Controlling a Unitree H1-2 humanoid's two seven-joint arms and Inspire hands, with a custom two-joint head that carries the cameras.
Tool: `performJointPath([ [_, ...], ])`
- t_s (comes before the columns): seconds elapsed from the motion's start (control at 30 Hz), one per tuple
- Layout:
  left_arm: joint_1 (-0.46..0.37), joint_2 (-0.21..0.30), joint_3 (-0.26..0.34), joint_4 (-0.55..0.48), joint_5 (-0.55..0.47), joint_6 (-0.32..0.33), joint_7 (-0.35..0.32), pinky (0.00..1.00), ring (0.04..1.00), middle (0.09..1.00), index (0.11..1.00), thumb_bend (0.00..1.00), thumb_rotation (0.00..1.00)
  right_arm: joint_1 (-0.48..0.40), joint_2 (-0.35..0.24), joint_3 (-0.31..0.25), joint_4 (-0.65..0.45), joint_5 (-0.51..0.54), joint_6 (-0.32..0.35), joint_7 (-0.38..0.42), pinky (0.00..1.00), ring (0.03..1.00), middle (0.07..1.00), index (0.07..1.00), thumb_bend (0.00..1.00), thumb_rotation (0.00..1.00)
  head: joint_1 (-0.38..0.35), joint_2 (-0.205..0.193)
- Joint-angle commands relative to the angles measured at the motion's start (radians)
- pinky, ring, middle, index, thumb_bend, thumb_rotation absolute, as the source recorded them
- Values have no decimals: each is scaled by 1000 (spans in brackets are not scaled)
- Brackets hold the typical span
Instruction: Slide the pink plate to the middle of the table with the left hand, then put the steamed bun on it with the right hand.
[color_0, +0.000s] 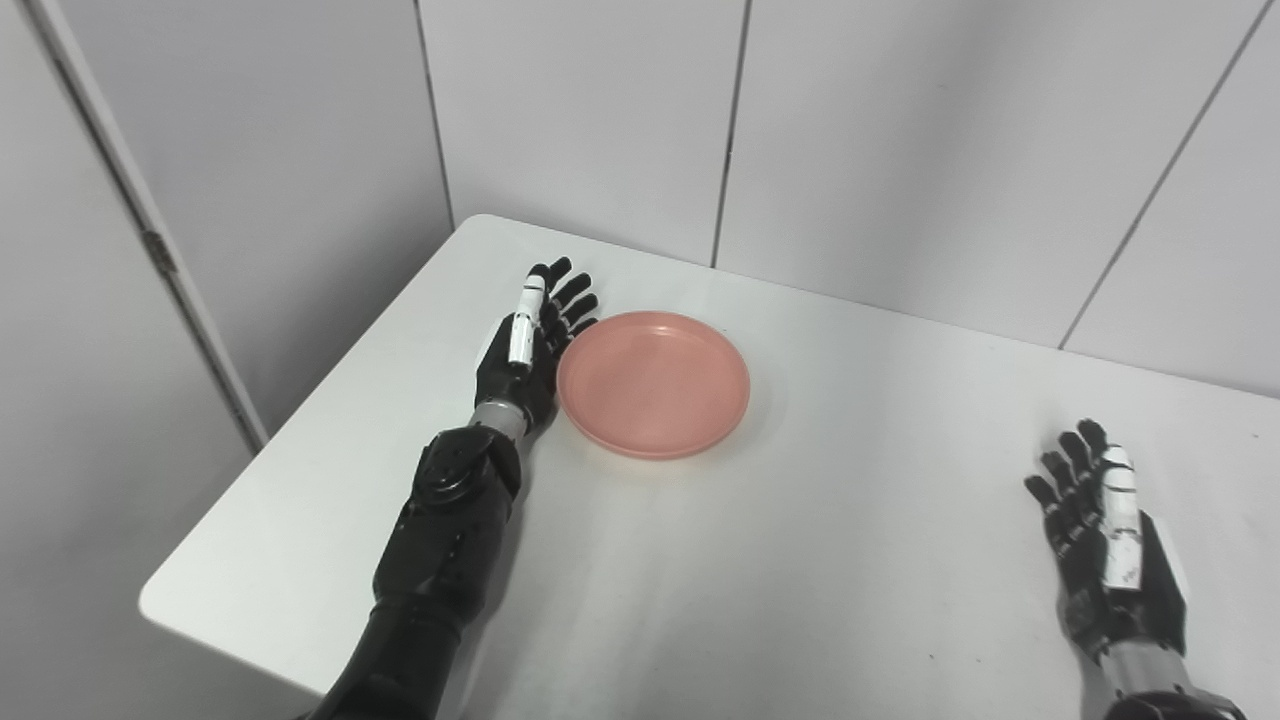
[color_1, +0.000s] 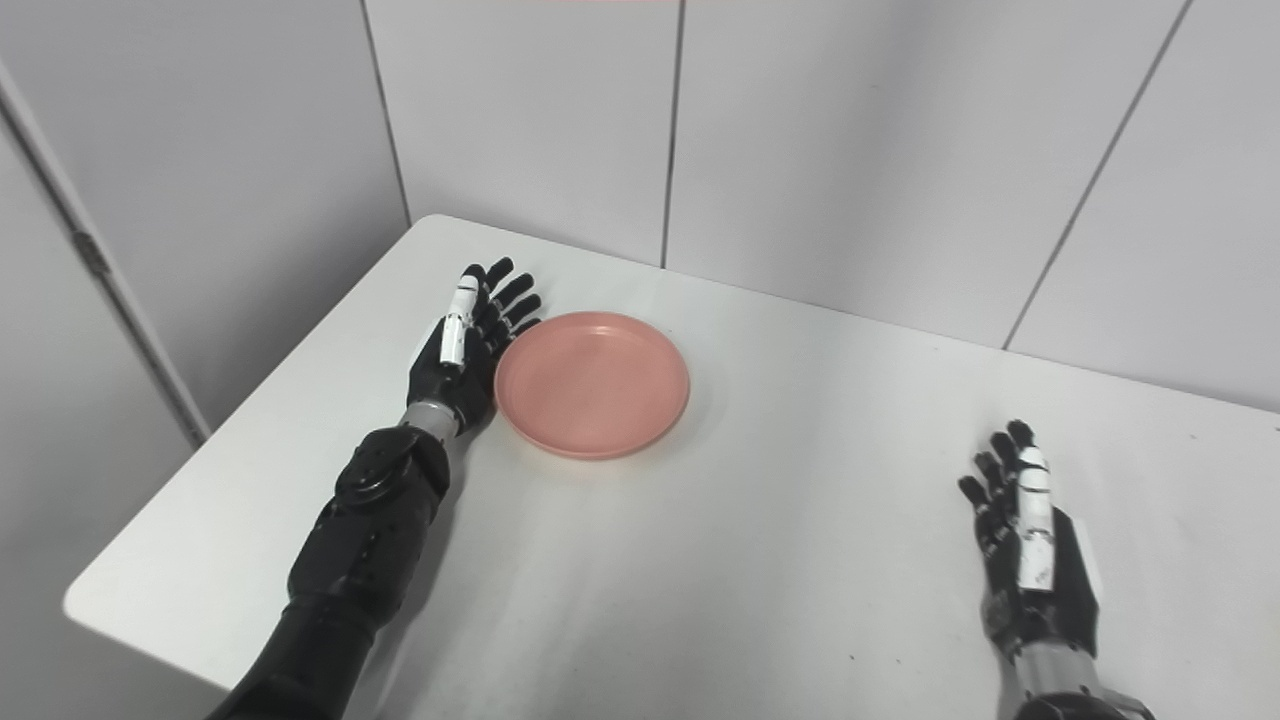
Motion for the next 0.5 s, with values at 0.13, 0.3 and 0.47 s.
performJointPath([
  [0.13,65,-41,-99,-73,40,128,-31,930,928,924,914,417,1000,23,25,27,31,-34,21,-19,1000,1000,1000,1000,234,1000,-56,12],
  [0.3,92,-82,-149,-122,42,179,-48,950,933,933,938,384,1000,21,32,35,38,-47,20,-28,1000,1000,1000,1000,249,1000,-104,25],
  [0.47,106,-98,-180,-113,54,187,-76,959,942,945,948,376,1000,18,36,40,43,-48,13,-23,1000,1000,1000,1000,255,1000,-133,31],
])
